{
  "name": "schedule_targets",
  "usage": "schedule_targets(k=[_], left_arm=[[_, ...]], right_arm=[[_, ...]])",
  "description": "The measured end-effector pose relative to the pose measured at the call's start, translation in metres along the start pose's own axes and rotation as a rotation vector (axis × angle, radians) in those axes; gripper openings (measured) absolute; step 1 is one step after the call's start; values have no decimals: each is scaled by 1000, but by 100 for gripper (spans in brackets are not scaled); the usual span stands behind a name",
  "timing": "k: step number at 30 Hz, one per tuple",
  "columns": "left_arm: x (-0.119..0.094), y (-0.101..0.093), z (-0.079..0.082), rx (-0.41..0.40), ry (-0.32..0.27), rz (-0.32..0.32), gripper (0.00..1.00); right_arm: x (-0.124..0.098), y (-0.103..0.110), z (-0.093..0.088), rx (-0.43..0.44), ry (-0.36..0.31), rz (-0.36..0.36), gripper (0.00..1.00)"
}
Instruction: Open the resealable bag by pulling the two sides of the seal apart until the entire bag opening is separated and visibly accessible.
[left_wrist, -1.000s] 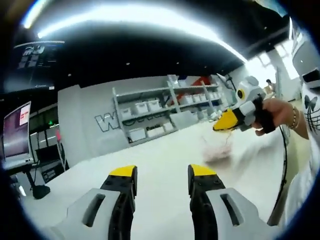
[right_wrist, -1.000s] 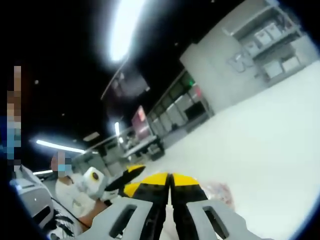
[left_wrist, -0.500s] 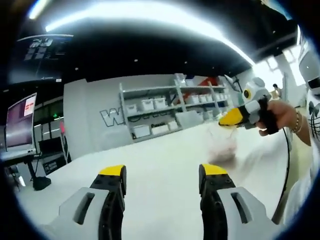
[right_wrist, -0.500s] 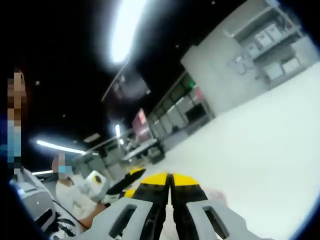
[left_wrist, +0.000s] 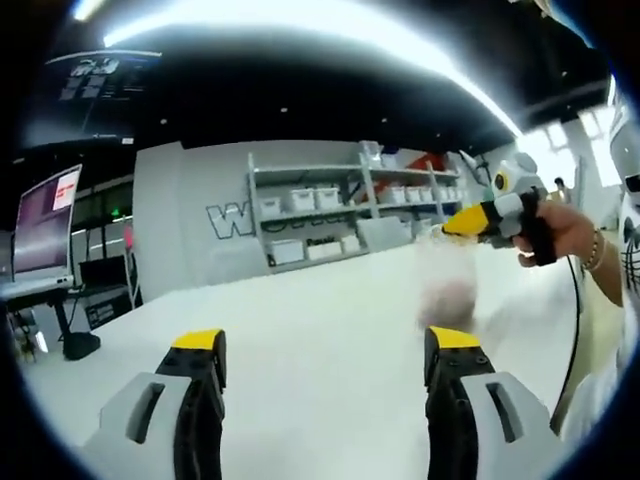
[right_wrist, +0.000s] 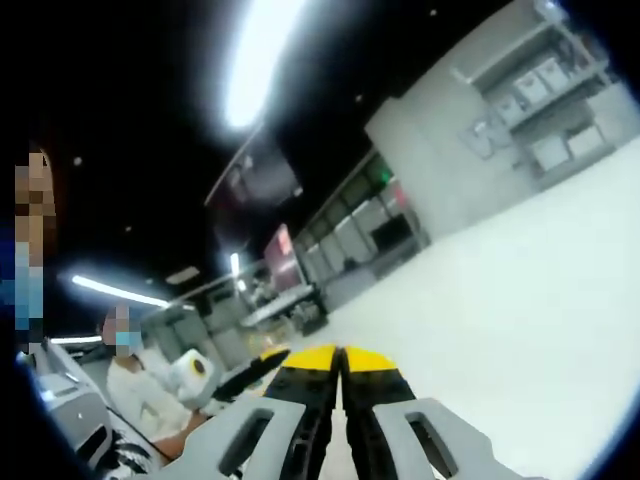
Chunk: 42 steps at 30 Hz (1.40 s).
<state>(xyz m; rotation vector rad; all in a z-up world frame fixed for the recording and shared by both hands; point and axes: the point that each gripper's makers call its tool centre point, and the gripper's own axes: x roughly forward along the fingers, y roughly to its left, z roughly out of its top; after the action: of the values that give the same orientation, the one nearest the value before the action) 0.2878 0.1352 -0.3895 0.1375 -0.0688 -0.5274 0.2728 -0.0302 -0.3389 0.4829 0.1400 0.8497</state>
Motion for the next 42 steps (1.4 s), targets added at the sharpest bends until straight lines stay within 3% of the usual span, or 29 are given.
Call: schedule_targets(k=[7, 12, 42], left_arm=[[3, 1, -6, -22, 15, 10, 99], [2, 0, -12, -6, 43, 15, 99], [2, 6, -11, -30, 39, 17, 99]], right_arm=[[1, -3, 4, -3, -7, -3, 0], [1, -4, 6, -6, -11, -6, 0], [5, -23, 42, -73, -22, -51, 0]])
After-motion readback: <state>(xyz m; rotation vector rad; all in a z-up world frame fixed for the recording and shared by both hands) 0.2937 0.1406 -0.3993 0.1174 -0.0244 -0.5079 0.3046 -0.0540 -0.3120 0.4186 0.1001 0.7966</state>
